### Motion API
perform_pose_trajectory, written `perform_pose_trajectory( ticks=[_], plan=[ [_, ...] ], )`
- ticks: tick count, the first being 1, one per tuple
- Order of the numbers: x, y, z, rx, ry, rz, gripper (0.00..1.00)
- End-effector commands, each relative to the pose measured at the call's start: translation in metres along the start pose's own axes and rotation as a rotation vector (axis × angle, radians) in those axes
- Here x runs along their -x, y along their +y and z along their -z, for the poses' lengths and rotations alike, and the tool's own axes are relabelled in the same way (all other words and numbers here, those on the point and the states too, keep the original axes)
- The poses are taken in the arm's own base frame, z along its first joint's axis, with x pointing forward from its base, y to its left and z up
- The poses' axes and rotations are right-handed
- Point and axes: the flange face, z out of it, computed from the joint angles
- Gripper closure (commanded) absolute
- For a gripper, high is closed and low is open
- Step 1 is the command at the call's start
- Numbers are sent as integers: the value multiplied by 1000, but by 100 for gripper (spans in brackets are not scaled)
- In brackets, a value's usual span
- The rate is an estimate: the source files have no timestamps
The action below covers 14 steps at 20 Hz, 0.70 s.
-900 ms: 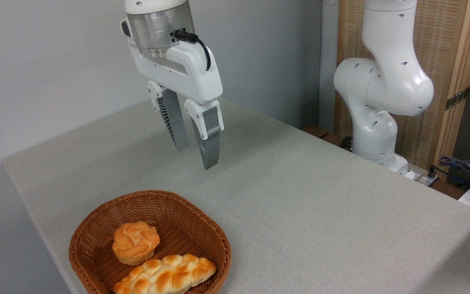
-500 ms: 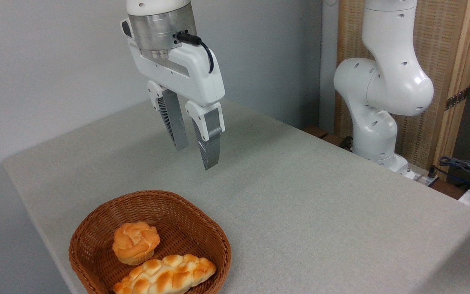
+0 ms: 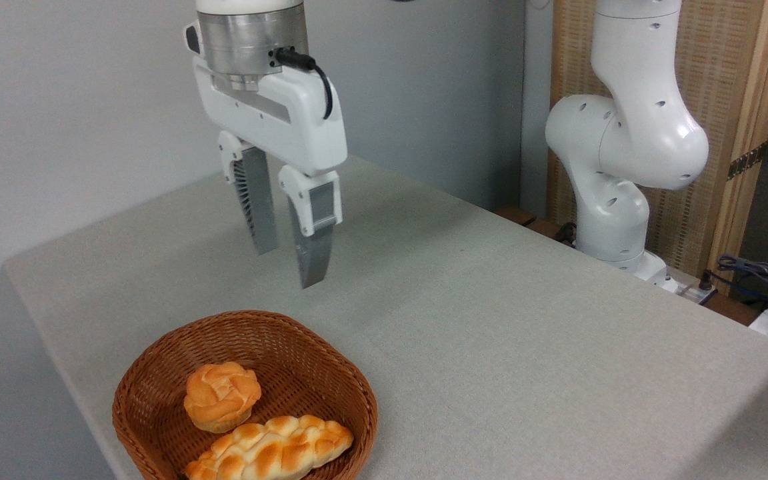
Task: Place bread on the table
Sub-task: 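Move the open gripper toward the round orange bun in the basket, then lower the gripper onto the round bun and close on it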
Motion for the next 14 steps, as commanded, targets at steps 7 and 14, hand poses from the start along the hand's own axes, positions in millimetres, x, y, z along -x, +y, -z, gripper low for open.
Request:
perform_pose_trajectory(
  ticks=[7,14],
  plan=[
    [-40,10,-85,-98,139,-63,0],
    [-74,20,-161,-92,130,-132,0]
  ],
)
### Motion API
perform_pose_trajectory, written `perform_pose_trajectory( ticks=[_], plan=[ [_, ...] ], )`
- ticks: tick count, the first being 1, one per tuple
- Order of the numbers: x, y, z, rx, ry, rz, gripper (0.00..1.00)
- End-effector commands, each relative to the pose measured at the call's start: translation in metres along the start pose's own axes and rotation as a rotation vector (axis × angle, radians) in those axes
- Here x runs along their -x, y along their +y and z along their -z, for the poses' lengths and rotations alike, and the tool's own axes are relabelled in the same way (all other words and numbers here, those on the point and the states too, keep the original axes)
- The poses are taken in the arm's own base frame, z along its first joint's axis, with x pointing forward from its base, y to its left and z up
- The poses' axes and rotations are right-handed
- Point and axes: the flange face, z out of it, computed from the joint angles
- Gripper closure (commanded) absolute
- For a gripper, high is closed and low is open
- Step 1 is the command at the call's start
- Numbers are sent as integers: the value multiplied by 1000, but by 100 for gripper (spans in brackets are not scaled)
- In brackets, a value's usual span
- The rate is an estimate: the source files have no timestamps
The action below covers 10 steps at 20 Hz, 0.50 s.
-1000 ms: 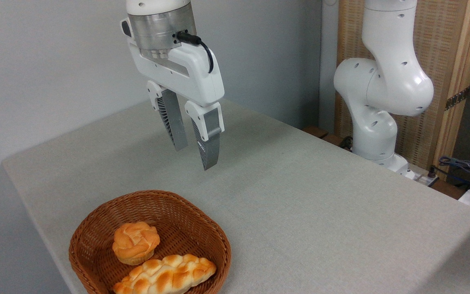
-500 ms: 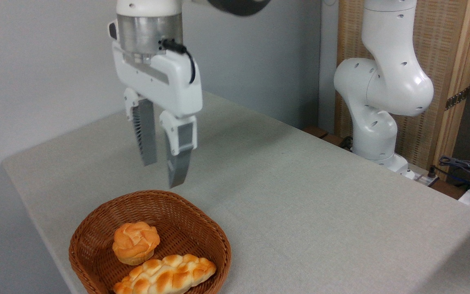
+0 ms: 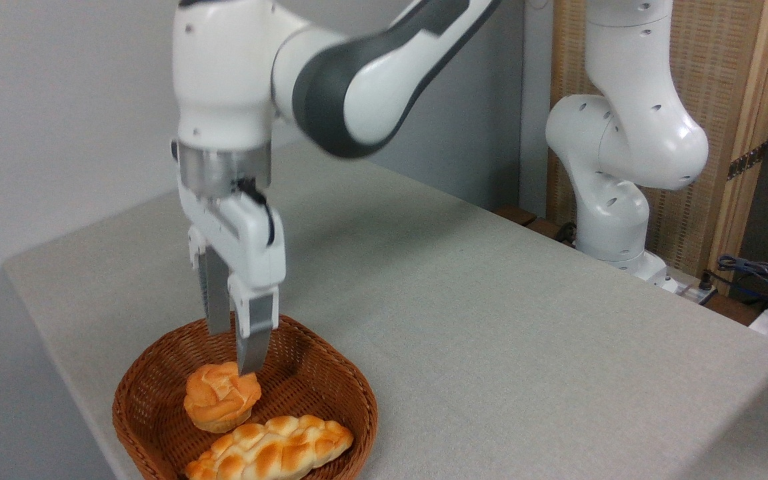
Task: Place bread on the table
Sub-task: 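Lower the gripper onto the round bun and close on it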
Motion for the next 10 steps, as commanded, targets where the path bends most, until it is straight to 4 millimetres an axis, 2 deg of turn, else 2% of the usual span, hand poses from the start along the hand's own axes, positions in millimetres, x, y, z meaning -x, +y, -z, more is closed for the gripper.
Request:
perform_pose_trajectory(
  ticks=[1,9,10],
  plan=[
    [-16,-2,-33,-44,43,-44,0],
    [-17,-5,-55,-130,-29,-169,0],
    [-17,-5,-55,-135,-33,-177,5]
  ],
)
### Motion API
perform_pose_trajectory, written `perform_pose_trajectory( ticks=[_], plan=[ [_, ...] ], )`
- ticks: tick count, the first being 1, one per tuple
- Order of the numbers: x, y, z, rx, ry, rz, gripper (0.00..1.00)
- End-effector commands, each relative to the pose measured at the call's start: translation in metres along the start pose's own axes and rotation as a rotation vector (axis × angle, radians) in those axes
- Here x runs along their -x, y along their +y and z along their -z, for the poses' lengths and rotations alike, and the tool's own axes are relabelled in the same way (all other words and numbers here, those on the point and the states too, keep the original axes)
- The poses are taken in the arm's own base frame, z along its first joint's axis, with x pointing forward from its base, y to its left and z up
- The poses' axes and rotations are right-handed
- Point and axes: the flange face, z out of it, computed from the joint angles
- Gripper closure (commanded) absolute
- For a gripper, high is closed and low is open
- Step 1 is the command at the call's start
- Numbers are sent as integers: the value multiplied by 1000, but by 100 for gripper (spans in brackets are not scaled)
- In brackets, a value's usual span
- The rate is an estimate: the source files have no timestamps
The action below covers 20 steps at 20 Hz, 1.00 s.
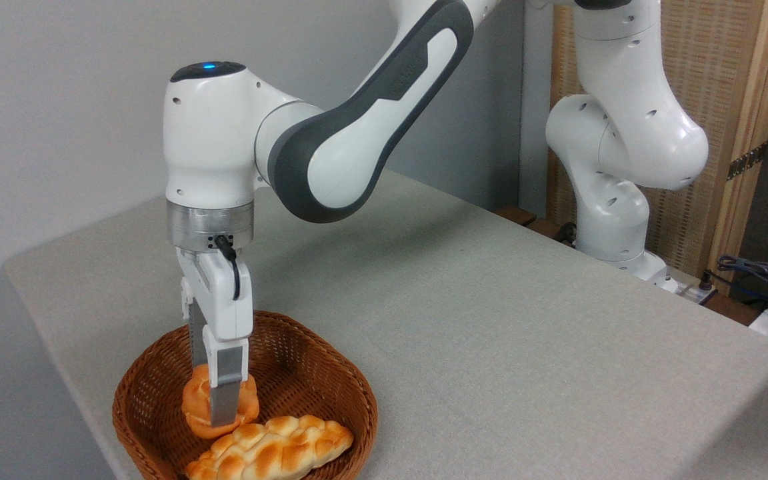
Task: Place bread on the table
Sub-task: 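Lower the gripper onto the round bun and close on it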
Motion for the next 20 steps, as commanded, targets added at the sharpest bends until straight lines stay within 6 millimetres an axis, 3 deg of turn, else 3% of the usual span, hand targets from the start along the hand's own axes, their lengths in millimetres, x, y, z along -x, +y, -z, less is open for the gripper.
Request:
perform_pose_trajectory(
  ticks=[1,2,3,4,7,17,20],
  plan=[
    [0,-2,-1,-36,-22,-62,22],
    [0,-2,-1,-37,-23,-71,36],
    [0,-2,-1,-37,-23,-71,43],
    [0,-2,-1,-36,-24,-71,56],
    [-1,-1,-1,-35,-25,-72,76],
    [-1,-2,2,-32,-22,-66,82],
    [-3,-5,14,-38,-1,-46,86]
  ],
)
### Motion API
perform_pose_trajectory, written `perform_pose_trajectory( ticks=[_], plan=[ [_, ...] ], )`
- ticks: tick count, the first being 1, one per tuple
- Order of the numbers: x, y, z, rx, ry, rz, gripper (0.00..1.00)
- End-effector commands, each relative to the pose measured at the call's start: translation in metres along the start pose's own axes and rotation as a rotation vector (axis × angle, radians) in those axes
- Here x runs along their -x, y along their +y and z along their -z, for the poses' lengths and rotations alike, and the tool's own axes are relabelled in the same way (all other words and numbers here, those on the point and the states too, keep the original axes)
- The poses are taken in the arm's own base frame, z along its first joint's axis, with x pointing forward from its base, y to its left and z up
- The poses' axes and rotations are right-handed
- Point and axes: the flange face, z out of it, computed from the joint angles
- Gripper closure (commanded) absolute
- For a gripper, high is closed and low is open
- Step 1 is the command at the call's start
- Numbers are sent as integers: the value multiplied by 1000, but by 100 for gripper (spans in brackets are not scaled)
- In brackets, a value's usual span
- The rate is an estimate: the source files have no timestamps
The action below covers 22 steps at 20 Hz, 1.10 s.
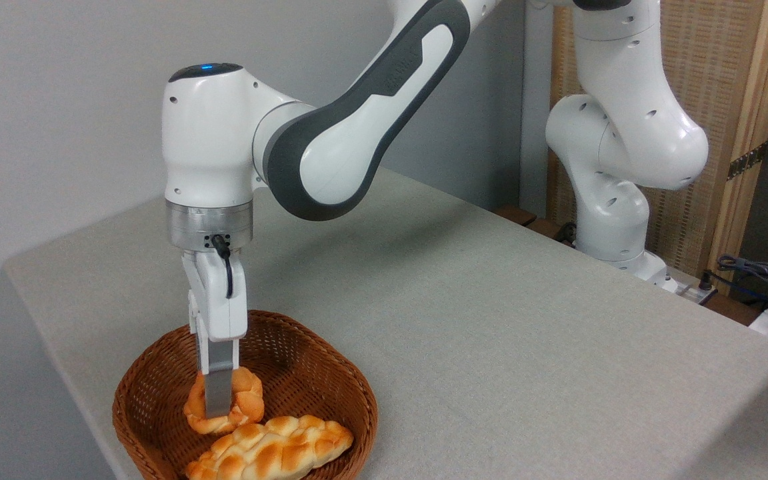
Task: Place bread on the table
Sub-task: 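Lower the gripper onto the round bun and close on it, then lift the round bun out of the basket and carry it over the table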
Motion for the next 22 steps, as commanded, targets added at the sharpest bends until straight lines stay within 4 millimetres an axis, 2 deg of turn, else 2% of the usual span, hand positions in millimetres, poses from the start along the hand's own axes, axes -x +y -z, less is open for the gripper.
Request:
perform_pose_trajectory(
  ticks=[1,3,5,6,7,8,9,10,13,14,15,18,19,21,22],
  plan=[
    [-2,-6,21,-19,34,15,87],
    [1,-11,41,-17,67,63,87],
    [10,-20,84,-50,88,85,86],
    [24,-27,102,-56,80,112,87],
    [30,-27,110,-51,69,117,86],
    [38,-22,127,-30,36,112,86],
    [42,-19,133,-12,12,108,86],
    [52,-7,141,46,-46,70,86],
    [71,23,161,180,-162,-115,85],
    [76,28,161,192,-184,-144,85],
    [80,44,157,201,-221,-199,83],
    [78,75,146,202,-280,-272,76],
    [74,91,135,221,-297,-304,71],
    [69,108,120,245,-307,-331,69],
    [67,119,109,260,-316,-352,60]
  ],
)
